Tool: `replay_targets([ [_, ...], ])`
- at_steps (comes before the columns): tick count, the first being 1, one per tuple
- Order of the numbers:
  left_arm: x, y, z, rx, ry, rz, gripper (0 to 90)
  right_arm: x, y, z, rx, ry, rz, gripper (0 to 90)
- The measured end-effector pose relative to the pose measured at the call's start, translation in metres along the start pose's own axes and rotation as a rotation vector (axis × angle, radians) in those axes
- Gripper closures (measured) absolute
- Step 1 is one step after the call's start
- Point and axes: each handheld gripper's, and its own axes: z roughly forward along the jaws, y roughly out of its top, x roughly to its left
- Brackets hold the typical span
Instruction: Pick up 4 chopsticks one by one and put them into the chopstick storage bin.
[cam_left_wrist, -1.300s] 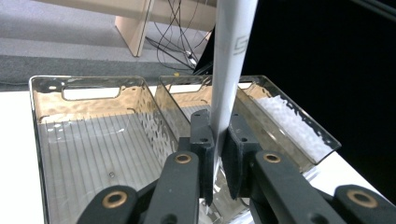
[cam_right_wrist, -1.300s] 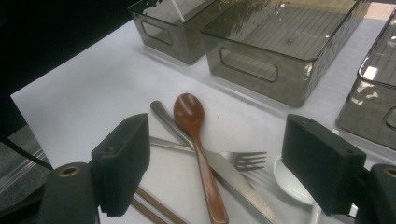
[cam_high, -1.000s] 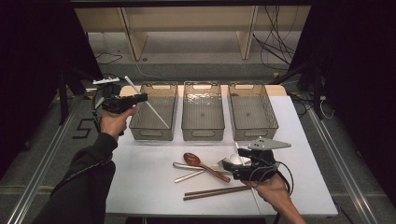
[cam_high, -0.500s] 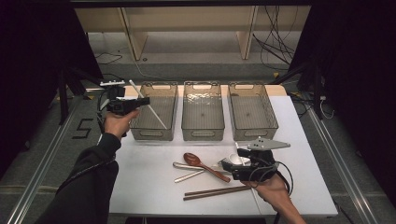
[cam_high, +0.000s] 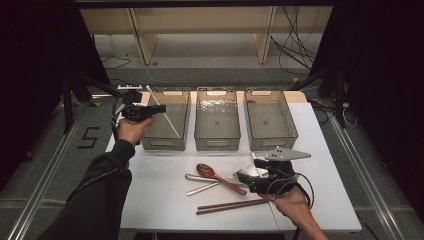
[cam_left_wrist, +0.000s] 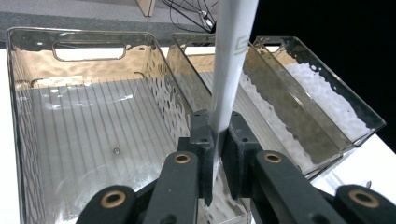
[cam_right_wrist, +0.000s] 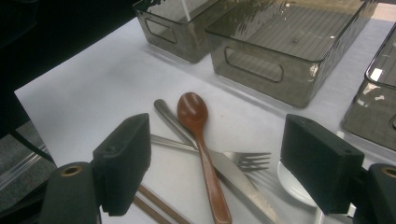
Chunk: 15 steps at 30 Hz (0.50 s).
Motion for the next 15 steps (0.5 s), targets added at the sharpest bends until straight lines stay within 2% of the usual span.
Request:
replay_targets([
  [8,0.004,-0.002,0.006,0.015,0.021,-0.009,81.9,0.001,0.0,0.0,0.002,0.003,-0.003,25.4],
  [15,0.003,0.0,0.011,0.022,0.035,-0.009,81.8,0.001,0.0,0.001,0.004,0.005,-0.003,25.5],
])
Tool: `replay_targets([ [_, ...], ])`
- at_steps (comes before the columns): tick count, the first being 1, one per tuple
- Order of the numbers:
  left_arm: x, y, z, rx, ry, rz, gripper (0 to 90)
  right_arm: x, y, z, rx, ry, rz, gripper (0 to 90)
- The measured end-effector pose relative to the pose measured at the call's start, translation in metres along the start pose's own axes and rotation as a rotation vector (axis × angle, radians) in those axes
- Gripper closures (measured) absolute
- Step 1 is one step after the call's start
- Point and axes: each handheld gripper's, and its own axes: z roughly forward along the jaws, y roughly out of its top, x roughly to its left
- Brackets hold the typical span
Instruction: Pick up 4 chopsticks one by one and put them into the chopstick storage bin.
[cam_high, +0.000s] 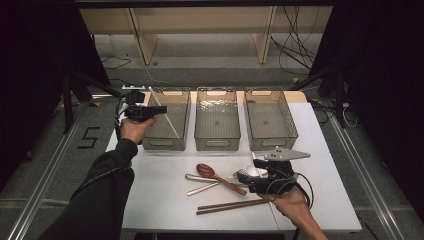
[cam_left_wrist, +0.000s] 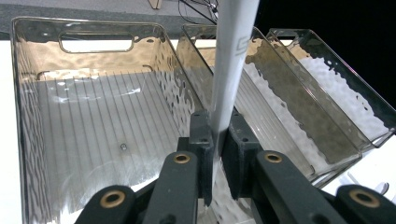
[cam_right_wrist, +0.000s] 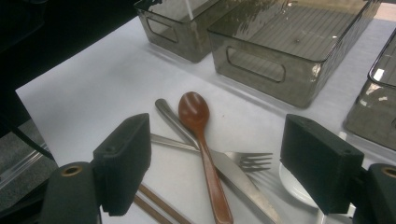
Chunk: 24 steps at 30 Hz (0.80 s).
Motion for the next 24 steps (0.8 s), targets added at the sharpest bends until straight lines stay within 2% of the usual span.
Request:
replay_targets([
  [5,-0.0014,0.0027,0.0028,0.004,0.013,0.008,81.5,0.0,0.0,0.0,0.0,0.001,0.0,25.5],
  [16,0.0007,0.0069,0.0077,0.01,0.04,-0.006,76.4,0.0001,0.0002,0.0003,0.0,0.005,-0.002,25.6],
  [24,0.0016,0.0072,0.0075,0.008,0.058,-0.024,63.0,0.0008,-0.0001,0.0006,0.003,0.008,-0.006,25.7],
])
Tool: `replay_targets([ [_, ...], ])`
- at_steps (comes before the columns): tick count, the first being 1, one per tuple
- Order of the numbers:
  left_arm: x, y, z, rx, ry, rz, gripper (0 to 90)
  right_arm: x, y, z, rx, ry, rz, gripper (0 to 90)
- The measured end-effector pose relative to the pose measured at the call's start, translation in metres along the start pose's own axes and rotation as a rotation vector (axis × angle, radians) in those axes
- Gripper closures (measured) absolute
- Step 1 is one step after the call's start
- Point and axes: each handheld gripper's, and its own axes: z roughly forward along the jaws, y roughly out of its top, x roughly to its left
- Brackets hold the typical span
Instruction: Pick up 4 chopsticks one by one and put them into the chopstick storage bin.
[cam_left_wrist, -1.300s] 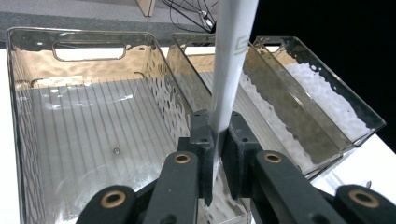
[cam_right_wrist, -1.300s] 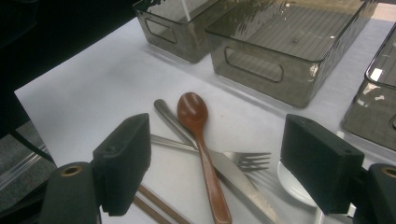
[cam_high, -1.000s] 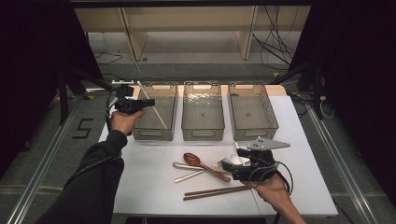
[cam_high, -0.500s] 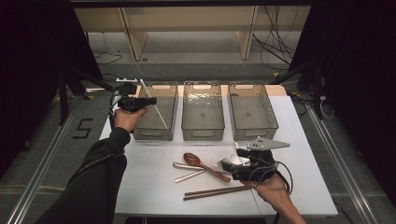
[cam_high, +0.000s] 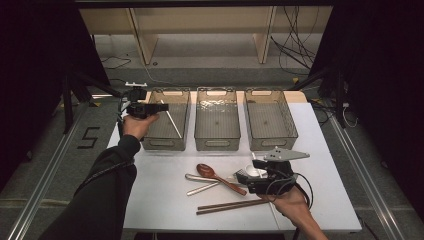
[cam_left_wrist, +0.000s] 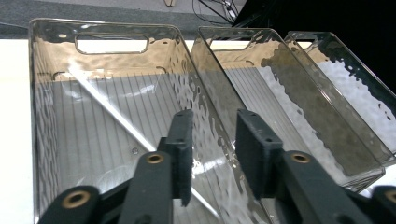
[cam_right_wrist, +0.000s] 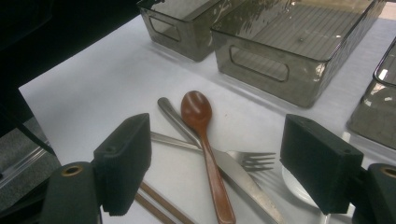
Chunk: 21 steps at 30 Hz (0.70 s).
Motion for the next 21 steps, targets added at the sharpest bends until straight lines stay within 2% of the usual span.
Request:
replay_targets([
  [7,-0.008,0.001,-0.014,-0.03,-0.038,0.006,43.7,-0.001,0.0,0.0,-0.002,-0.005,0.002,25.7],
  [10,-0.015,0.001,-0.026,-0.058,-0.057,0.038,38.2,-0.001,0.0,-0.001,0.002,-0.008,0.005,25.7],
  [16,-0.026,-0.007,-0.052,-0.095,-0.118,0.069,32.0,-0.003,0.0,-0.001,0.015,-0.021,0.015,25.7],
  [21,-0.032,-0.02,-0.069,-0.101,-0.156,0.103,26.3,-0.005,-0.001,0.0,0.036,-0.03,0.035,25.5],
])
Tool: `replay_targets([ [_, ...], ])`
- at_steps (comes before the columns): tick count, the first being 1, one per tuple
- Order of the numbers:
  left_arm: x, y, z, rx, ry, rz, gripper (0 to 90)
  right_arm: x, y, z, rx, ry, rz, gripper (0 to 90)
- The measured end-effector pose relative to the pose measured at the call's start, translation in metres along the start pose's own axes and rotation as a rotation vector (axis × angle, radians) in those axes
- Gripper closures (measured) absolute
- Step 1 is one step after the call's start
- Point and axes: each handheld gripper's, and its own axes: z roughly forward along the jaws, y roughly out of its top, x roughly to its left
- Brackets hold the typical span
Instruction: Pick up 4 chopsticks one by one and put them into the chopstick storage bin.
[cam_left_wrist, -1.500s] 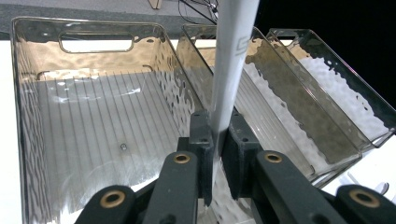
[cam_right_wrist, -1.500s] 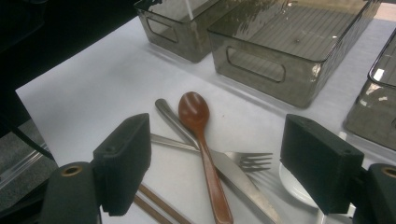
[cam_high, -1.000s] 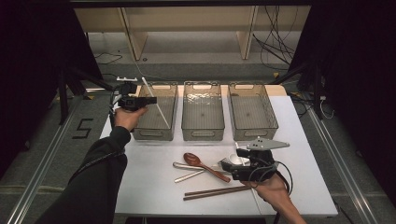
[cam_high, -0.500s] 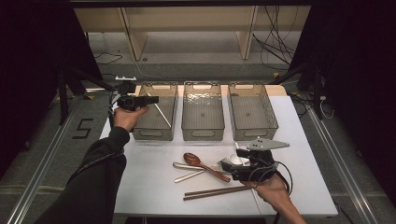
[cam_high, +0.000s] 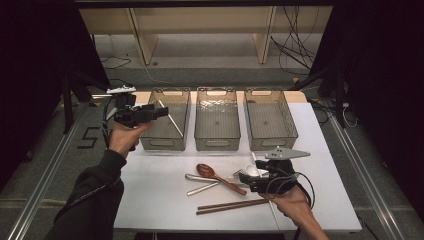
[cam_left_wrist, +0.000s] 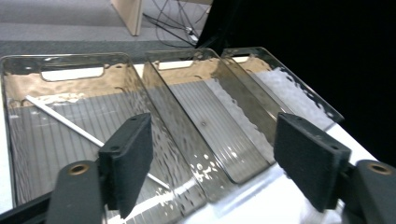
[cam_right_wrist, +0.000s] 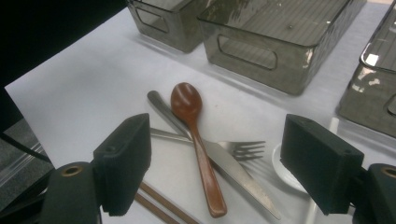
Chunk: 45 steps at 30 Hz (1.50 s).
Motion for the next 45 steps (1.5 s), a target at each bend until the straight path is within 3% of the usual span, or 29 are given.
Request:
replay_targets([
  [5,-0.008,-0.013,-0.01,-0.004,-0.034,0.021,23.2,-0.003,-0.001,0.002,0.027,-0.017,0.015,25.6],
  [8,-0.011,-0.019,-0.012,0.015,-0.033,0.047,23.1,-0.005,-0.001,0.003,0.038,-0.027,0.018,25.8],
  [13,-0.014,-0.03,-0.013,0.024,-0.05,0.056,22.5,-0.009,-0.002,0.004,0.052,-0.043,0.039,26.1],
  [20,-0.026,-0.047,-0.018,0.015,-0.077,0.096,20.3,-0.02,-0.005,0.006,0.087,-0.082,0.062,26.7],
  [30,-0.036,-0.073,-0.026,0.005,-0.107,0.131,19.9,-0.03,-0.011,0.013,0.183,-0.117,0.091,28.4],
  [33,-0.035,-0.081,-0.028,0.008,-0.1,0.135,19.8,-0.033,-0.013,0.015,0.221,-0.144,0.087,30.8],
  [39,-0.038,-0.089,-0.029,0.001,-0.103,0.138,19.4,-0.047,-0.02,0.021,0.295,-0.194,0.116,44.0],
  [45,-0.044,-0.093,-0.032,0.0,-0.117,0.151,19.1,-0.054,-0.025,0.025,0.345,-0.202,0.143,49.2],
])
